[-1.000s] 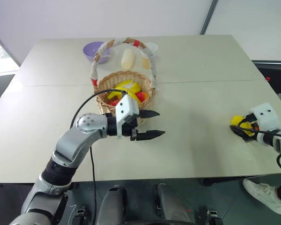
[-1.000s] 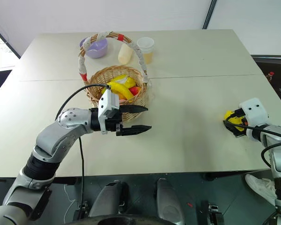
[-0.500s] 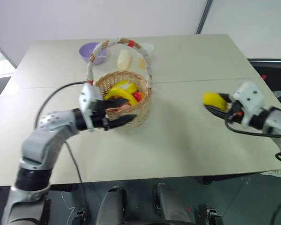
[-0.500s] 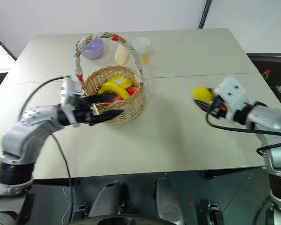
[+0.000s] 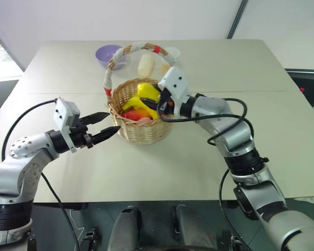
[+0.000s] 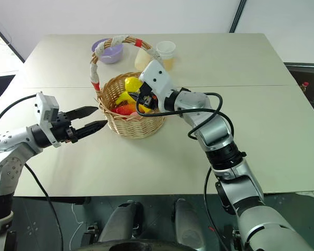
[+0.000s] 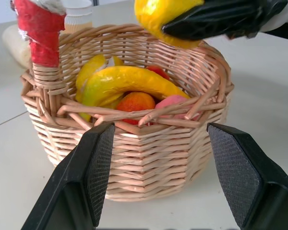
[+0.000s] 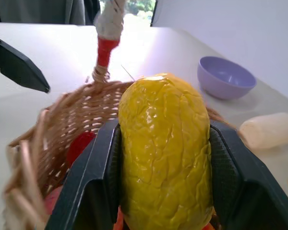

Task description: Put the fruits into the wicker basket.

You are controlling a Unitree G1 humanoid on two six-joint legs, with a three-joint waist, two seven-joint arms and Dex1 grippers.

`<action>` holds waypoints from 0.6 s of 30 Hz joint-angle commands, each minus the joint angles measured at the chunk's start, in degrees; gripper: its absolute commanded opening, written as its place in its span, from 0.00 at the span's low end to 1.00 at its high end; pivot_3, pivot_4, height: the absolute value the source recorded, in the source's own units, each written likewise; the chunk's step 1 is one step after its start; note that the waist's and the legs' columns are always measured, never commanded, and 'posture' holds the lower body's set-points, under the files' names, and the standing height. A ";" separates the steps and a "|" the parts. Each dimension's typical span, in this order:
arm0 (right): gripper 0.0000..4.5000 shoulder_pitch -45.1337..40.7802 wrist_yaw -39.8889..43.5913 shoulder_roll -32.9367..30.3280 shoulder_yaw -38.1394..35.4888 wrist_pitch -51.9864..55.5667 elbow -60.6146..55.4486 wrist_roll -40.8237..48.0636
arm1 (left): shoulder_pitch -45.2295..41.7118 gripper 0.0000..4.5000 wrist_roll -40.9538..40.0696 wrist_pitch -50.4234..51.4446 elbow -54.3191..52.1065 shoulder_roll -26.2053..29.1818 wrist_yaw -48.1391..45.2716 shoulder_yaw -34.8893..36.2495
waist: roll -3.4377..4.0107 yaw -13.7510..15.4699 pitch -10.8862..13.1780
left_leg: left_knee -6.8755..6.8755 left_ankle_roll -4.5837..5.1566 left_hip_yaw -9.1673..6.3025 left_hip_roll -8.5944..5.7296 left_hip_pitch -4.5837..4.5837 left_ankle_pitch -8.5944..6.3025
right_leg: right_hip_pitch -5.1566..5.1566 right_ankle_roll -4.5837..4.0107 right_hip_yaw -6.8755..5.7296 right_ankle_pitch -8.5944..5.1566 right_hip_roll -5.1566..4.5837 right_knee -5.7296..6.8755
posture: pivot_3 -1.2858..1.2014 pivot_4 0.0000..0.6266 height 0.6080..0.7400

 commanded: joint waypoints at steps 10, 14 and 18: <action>0.98 5.66 8.28 -4.84 -8.89 -3.06 -17.93 8.82 | 0.37 0.73 -5.00 -0.06 -4.42 -0.02 1.96 2.61 | 0.00 -0.09 0.00 | -0.02 -0.01 -0.04 0.10 0.04 0.01 | -0.04 -0.01 -0.01 0.00 0.15 0.08 | 0.52 0.24 1.00; 0.98 12.06 6.18 -7.68 -15.03 3.03 -22.34 13.66 | -0.64 0.73 -5.80 -1.04 -4.14 -1.26 3.36 2.81 | -0.01 -0.14 -0.01 | -0.01 -0.01 -0.04 0.07 0.05 0.00 | 0.04 0.00 -0.02 0.00 0.05 0.02 | 0.52 0.24 1.00; 0.98 13.10 -0.05 -5.23 -15.93 3.80 -17.95 11.35 | -2.39 0.73 -6.28 -1.78 -3.15 -3.80 5.36 2.95 | -0.01 -0.73 -0.01 | 0.00 -0.02 0.05 0.05 0.16 0.01 | 0.05 0.00 0.03 0.00 0.16 0.08 | 0.52 0.24 1.00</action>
